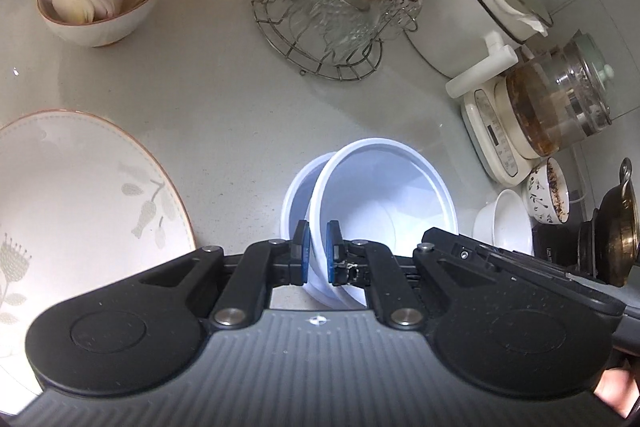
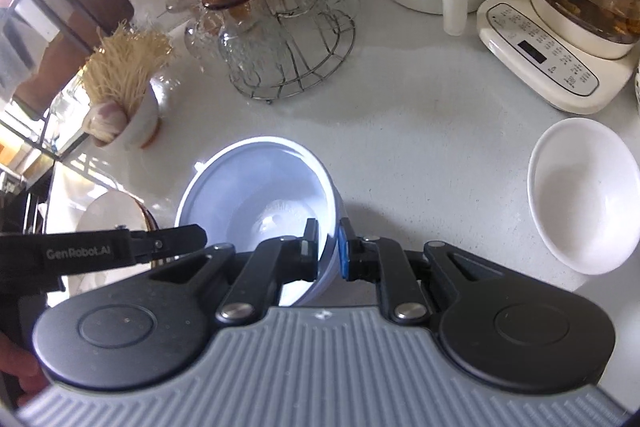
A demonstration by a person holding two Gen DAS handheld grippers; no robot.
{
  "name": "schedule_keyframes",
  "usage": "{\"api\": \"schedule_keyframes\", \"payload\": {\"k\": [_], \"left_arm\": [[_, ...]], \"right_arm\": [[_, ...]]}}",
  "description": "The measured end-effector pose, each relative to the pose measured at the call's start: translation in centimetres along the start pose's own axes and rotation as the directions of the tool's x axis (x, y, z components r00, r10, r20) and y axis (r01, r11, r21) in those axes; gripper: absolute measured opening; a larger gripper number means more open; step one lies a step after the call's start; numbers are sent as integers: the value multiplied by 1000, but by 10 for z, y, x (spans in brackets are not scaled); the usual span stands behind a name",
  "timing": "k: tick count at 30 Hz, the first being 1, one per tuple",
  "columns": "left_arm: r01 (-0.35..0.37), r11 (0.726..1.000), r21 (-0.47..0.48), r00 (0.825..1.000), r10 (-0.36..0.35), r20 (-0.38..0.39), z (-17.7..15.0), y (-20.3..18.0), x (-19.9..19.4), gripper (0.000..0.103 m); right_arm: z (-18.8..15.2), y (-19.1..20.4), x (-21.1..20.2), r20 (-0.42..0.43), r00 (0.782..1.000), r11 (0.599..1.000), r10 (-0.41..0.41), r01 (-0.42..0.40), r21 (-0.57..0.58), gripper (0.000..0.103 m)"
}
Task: Organize plates and bowls
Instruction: 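Open both grippers to release the nested plastic bowls, then move both grippers to the small white ceramic bowl near the stove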
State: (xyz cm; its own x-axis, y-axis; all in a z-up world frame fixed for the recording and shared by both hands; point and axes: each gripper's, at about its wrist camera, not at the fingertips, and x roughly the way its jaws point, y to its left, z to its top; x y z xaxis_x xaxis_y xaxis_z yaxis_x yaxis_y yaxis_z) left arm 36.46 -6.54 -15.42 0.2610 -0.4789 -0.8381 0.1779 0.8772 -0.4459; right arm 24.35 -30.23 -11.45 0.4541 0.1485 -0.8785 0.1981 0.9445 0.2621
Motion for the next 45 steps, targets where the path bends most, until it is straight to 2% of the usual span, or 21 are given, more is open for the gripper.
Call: {"api": "schedule_keyframes", "payload": {"k": [6,8,9,10,13,22,30,35,41,45], "left_arm": [[-13,1000,-9,1000,13,-1,2,2,0,12],[-12,1000,-11,1000,12,-5,2,2,0,25],[-11,1000,-10,1000,11,-2,2,4,-3,28],[-10,1000,-4,1000,10,0,2,3,-4,29],[-7,1000,16,1000,7,9,3,1,-11,29],[15,989,150,995,-30,99,6,-23,-59,29],[43,966,256,983,-86,163,-8,-33,-99,29],[57,951,303,974,-120,193,-25,-31,-119,29],[70,937,342,970,-144,196,-47,-24,-137,29],[92,933,347,973,-158,169,-58,-19,-136,29]], "right_arm": [[2,-3,7,-27,1000,998,-15,16,56,14],[2,-1,7,-27,999,998,-26,28,50,15],[3,0,7,-26,999,998,-27,28,51,16],[3,1,6,-23,999,998,-25,27,53,22],[3,2,-2,5,1000,998,-25,24,64,35],[-2,18,-44,130,991,996,-43,32,85,35],[-26,40,-91,267,961,993,-77,51,102,35],[-46,54,-111,317,943,991,-103,70,116,35],[-74,68,-127,353,926,988,-132,92,126,35],[-86,71,-133,358,921,985,-151,109,134,35]]}}
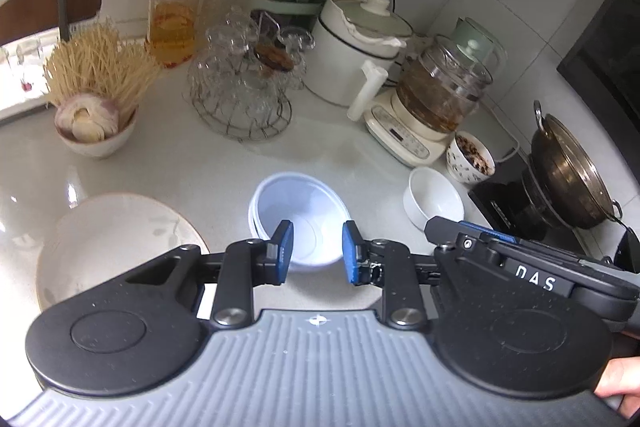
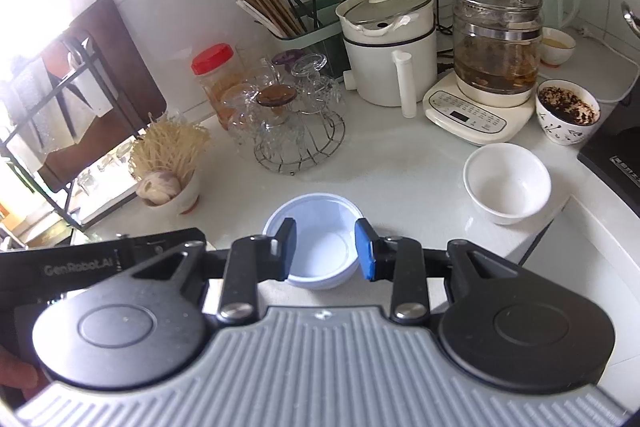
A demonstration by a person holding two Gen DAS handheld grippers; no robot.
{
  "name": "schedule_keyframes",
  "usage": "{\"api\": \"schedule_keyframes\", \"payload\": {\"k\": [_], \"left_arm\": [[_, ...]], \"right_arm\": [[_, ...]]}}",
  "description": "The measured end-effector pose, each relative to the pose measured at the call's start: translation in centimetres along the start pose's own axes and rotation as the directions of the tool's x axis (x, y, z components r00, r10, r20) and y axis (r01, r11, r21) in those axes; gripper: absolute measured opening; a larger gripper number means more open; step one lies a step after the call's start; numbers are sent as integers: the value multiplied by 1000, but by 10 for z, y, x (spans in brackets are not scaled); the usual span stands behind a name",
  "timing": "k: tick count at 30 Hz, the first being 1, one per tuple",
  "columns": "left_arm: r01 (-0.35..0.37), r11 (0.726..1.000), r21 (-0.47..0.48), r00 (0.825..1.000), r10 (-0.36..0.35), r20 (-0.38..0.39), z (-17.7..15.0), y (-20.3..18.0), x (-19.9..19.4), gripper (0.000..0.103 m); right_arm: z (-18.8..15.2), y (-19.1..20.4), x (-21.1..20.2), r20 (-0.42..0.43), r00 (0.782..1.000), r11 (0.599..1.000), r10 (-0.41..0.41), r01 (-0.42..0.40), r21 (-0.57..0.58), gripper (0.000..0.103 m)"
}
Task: Organize plates and bowls
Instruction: 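Move both grippers to the small white ceramic bowl near the stove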
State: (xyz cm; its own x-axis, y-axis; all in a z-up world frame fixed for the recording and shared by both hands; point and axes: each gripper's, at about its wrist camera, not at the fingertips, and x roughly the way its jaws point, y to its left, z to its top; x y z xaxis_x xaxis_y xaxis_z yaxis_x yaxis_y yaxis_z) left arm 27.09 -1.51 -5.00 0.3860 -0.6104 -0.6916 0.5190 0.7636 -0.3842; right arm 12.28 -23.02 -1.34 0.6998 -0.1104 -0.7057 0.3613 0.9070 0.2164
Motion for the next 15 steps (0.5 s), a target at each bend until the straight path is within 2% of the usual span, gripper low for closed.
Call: {"api": "schedule_keyframes", "payload": {"k": [6,15], "left_arm": [[17,1000,19,1000,-17,-7,-8,-11,2,29],[20,999,37,1000,-20,11,8,-49,24,29]], "right_arm": [[-3,-11,-11,14,999,999,-31,31,10,35],[11,-48,-15,32,999,999,-38,37,19,35]]}}
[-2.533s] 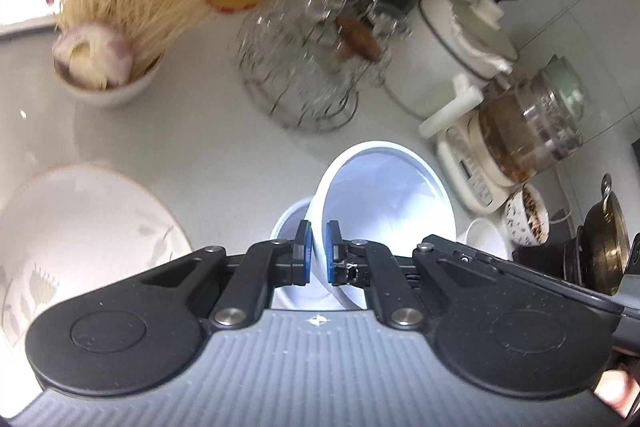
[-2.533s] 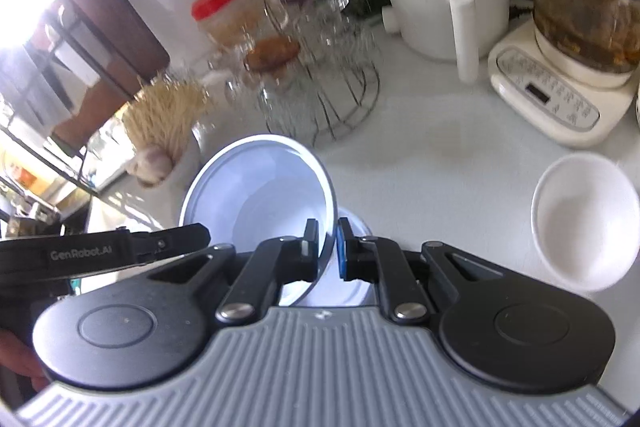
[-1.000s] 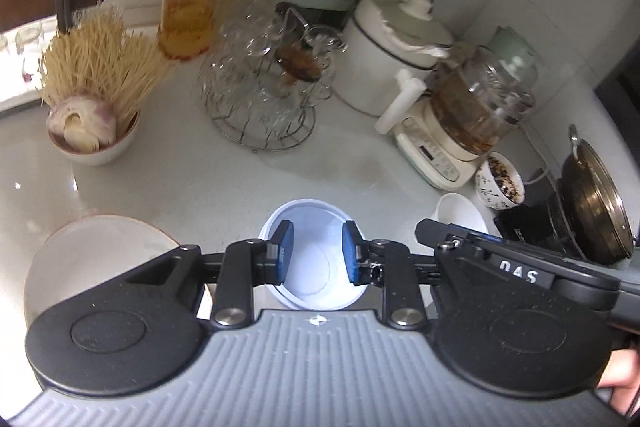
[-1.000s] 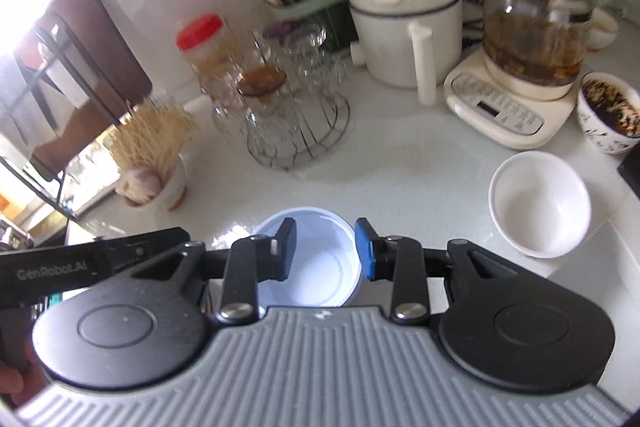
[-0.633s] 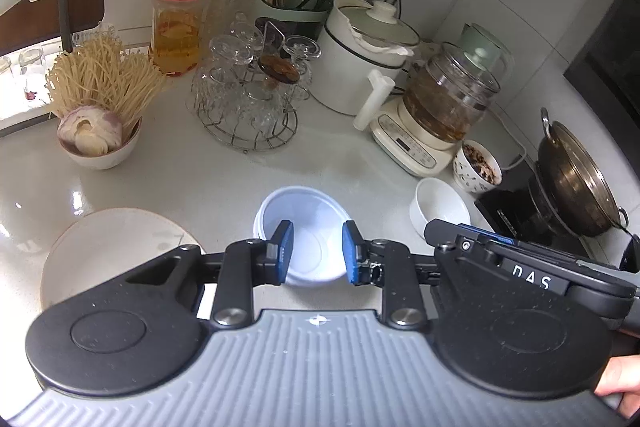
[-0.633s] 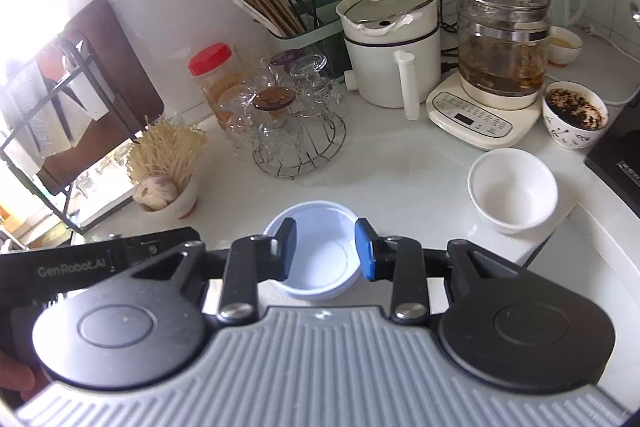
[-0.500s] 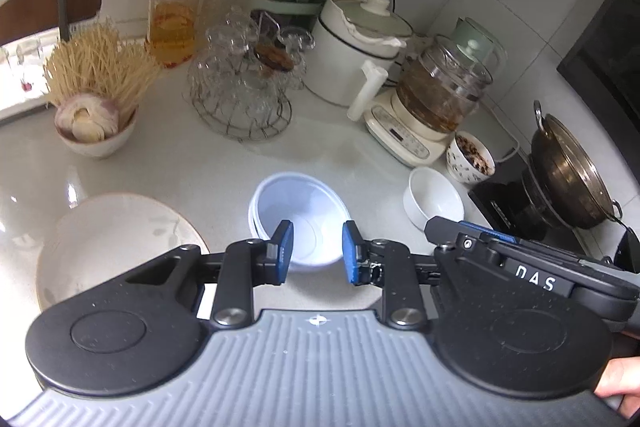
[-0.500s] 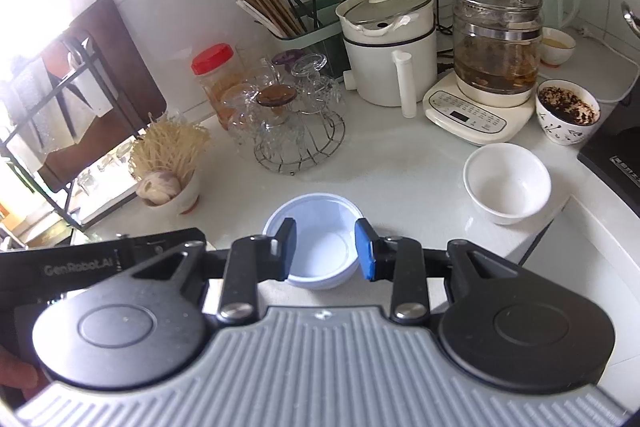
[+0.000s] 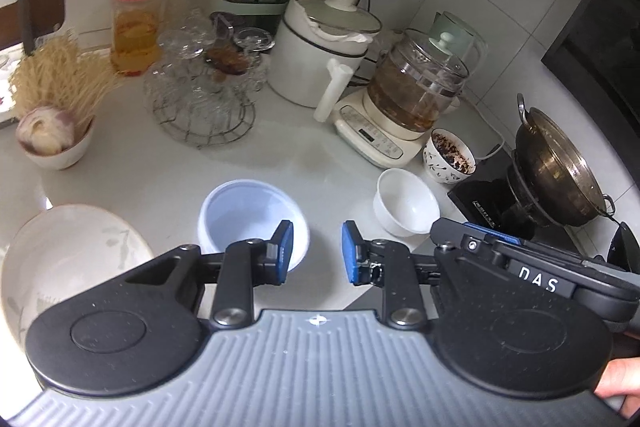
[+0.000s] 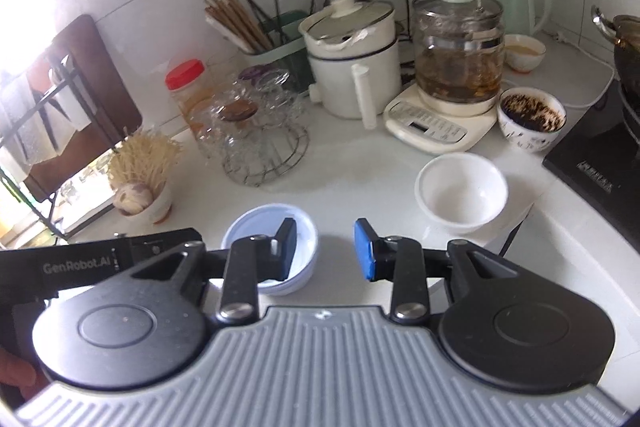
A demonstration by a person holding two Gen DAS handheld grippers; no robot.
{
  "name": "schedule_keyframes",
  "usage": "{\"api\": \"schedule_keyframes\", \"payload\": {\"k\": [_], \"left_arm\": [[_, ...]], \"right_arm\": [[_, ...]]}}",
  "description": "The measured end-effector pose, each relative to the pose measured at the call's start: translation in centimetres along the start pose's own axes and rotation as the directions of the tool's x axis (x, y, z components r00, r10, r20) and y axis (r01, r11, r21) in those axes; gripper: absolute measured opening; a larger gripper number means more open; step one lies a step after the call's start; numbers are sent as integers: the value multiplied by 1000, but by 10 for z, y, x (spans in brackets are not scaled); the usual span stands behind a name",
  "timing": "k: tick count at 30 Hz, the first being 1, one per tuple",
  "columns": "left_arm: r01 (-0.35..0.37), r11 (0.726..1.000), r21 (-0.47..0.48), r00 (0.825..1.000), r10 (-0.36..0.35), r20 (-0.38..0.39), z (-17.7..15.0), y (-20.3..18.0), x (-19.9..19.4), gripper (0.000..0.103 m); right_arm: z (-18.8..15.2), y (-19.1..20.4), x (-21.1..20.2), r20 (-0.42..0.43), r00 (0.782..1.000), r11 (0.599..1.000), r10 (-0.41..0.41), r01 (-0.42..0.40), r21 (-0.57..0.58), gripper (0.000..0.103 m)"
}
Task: Organize plates and bowls
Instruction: 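Move both grippers to the small white ceramic bowl near the stove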
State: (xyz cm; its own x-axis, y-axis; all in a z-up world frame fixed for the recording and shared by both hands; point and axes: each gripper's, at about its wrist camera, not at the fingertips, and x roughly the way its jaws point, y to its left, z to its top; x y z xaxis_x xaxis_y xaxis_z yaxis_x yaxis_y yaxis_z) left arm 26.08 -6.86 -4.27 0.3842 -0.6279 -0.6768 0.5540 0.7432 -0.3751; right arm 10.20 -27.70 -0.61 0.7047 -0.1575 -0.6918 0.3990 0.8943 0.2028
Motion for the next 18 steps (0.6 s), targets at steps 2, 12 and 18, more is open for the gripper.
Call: {"api": "schedule_keyframes", "payload": {"k": [2,12,18], "left_arm": [[3,1000,9,1000,-3,-1,6,-11,6,29],[3,998,58,999,0,-51,33,-50,48,30],[31,995,96,995,-21,-97,45,-72,83,32]], "right_arm": [[5,-12,0,2,1000,1000,-3,3,24,35],[23,-66,12,-3,999,991,-43,43,127,35],[34,-101,22,-18,998,978,-67,70,198,35]]}}
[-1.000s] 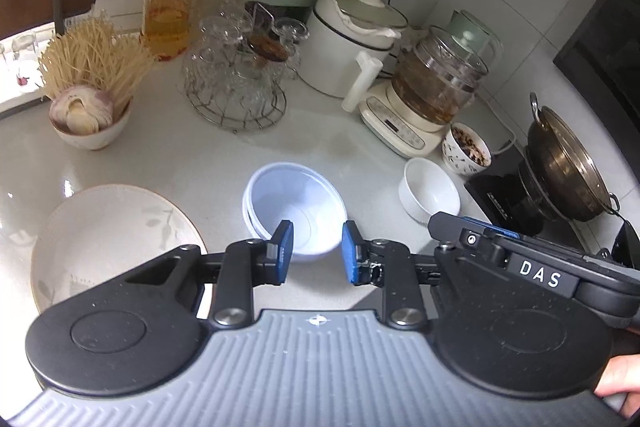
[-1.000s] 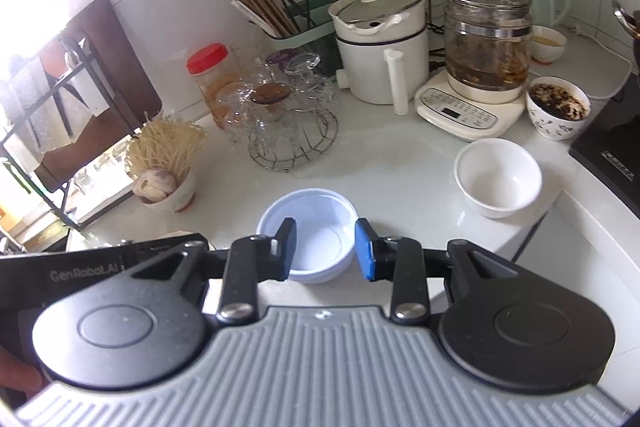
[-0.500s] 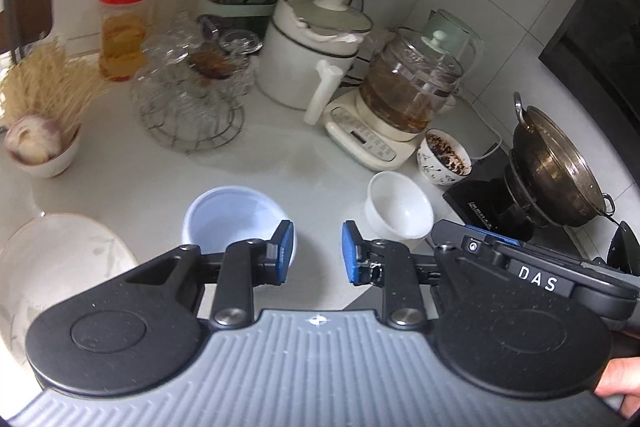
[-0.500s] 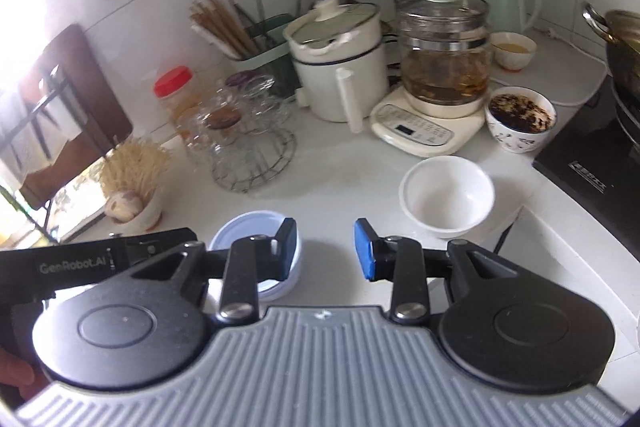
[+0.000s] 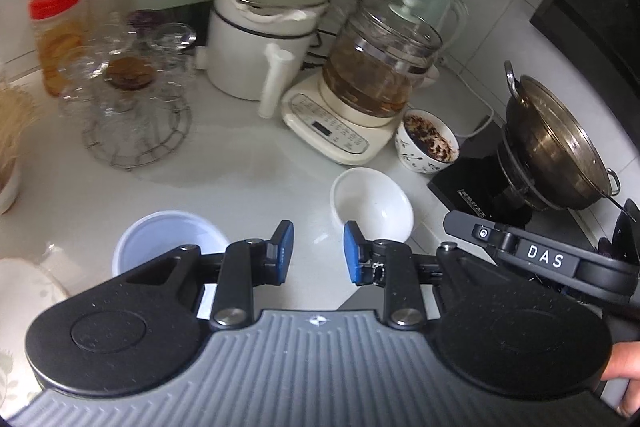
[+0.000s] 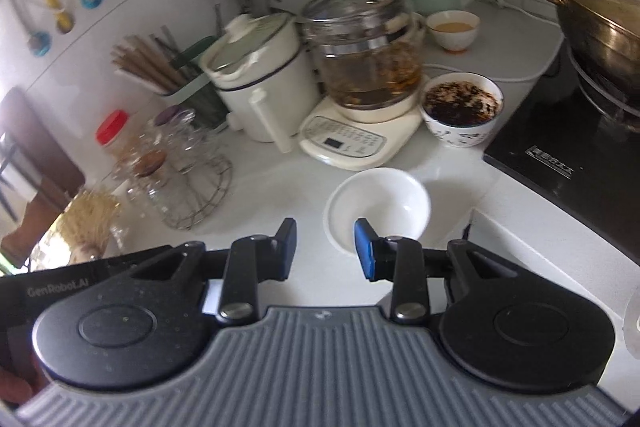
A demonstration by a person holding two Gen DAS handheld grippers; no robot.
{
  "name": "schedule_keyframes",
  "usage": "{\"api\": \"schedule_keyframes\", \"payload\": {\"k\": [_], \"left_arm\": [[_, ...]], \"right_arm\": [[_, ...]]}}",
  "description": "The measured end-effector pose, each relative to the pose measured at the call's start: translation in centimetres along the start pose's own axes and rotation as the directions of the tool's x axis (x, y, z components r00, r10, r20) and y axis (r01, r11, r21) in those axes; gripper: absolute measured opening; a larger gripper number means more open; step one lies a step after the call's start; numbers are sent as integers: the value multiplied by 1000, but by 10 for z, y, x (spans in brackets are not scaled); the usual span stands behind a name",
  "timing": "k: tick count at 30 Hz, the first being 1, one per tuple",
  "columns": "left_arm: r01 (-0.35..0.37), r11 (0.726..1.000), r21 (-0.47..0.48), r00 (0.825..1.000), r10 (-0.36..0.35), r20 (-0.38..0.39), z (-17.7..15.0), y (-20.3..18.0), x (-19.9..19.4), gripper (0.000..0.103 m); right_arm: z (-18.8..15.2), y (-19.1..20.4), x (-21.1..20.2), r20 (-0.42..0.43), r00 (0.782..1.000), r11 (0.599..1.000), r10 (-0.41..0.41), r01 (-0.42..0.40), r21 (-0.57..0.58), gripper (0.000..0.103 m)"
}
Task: Organize plates and bowls
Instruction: 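Move both grippers to the small white ceramic bowl near the stove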
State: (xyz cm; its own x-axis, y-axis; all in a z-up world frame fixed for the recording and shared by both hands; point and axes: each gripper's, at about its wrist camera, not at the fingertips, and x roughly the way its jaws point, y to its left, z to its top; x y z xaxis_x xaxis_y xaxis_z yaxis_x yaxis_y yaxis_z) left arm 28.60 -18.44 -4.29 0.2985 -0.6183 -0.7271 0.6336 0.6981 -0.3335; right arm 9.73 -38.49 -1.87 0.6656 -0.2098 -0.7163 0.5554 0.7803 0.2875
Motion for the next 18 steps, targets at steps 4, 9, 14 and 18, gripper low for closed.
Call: {"api": "schedule_keyframes", "payload": {"k": [4,9,14,18], "left_arm": [[20,999,31,1000,-19,-21,14,-14,25,34],[36,998,56,997,-32,-63,30,-24,56,34],[47,997,54,994,-41,-100,39,-30,87,52],[44,999,26,990,-40,-138,40,-31,115,52]], "right_arm": [[11,-22,7,2,1000,998,-28,28,47,35],[23,-48,24,-6,998,993,-65,65,99,35],[32,-68,45,-49,996,989,-79,85,122,35],[38,-87,65,-99,994,982,-47,64,178,62]]}}
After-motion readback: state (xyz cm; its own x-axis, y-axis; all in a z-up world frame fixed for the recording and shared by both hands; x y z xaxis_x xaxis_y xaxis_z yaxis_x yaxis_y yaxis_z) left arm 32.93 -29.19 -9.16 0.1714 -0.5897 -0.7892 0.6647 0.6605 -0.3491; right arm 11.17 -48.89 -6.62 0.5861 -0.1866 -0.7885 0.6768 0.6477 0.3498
